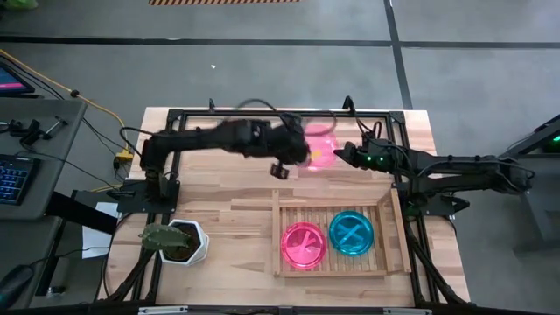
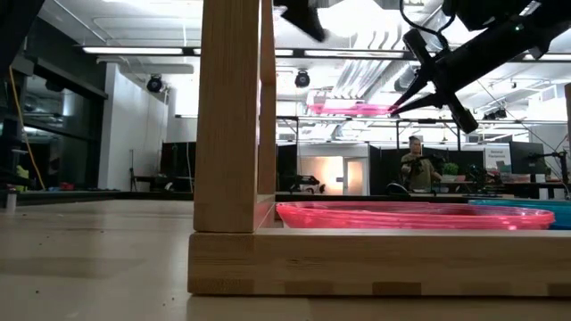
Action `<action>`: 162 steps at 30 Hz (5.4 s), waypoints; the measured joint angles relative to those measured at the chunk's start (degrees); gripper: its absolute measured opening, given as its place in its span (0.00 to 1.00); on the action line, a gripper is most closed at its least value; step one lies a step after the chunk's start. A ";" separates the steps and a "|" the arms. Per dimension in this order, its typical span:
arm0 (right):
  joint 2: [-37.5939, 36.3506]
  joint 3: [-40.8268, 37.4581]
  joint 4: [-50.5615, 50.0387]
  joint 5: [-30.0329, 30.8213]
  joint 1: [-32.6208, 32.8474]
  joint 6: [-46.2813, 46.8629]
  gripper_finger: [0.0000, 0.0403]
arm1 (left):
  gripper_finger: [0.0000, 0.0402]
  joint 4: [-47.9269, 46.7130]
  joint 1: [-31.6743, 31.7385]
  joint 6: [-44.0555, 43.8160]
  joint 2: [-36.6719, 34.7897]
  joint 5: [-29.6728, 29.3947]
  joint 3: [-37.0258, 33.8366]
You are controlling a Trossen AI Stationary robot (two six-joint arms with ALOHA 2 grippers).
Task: Place and stack plates onto a shelf
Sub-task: Stack the pink plate on top of the pink plates on the shelf, then return to Home Position
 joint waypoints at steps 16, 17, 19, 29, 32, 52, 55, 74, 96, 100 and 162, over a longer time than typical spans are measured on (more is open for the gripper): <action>20.41 13.31 -15.04 -33.95 4.87 -32.65 0.00 | 0.23 -1.07 20.08 -27.53 -20.54 25.40 1.66; 22.39 13.72 -14.86 -34.86 5.86 -34.36 0.00 | 0.23 -0.34 20.46 -28.07 -21.61 25.52 1.65; 25.49 14.27 -15.07 -36.06 7.63 -37.32 0.00 | 0.22 1.05 20.74 -28.78 -23.19 25.75 1.60; 38.02 20.26 -12.36 -35.54 13.06 -49.62 0.00 | 0.22 1.40 19.70 -33.06 -25.46 26.35 1.60; 41.51 22.26 -11.37 -35.58 14.22 -52.12 0.00 | 0.22 1.47 19.24 -33.04 -25.23 26.32 1.60; 49.68 26.87 -10.37 -33.74 19.39 -56.56 0.07 | 0.22 1.20 19.21 -32.88 -24.94 25.75 1.58; 49.62 26.86 -11.48 -31.86 19.43 -54.54 0.20 | 0.22 1.19 19.21 -32.88 -25.06 25.67 1.58; 35.76 30.84 -37.55 -28.07 19.42 -48.05 0.57 | 0.22 3.82 21.12 -35.12 -27.70 41.20 -10.73; -5.75 5.84 -7.98 -13.96 14.16 -40.82 0.57 | 0.22 70.67 12.49 -59.48 -45.70 23.58 -66.67; -6.06 8.95 -7.84 -13.03 11.68 -44.83 0.57 | 0.22 70.56 14.07 -58.94 -46.04 24.13 -67.10; -6.03 12.09 -5.53 -12.57 7.52 -46.47 0.57 | 0.00 70.29 -6.14 -59.49 -106.64 -0.82 -116.45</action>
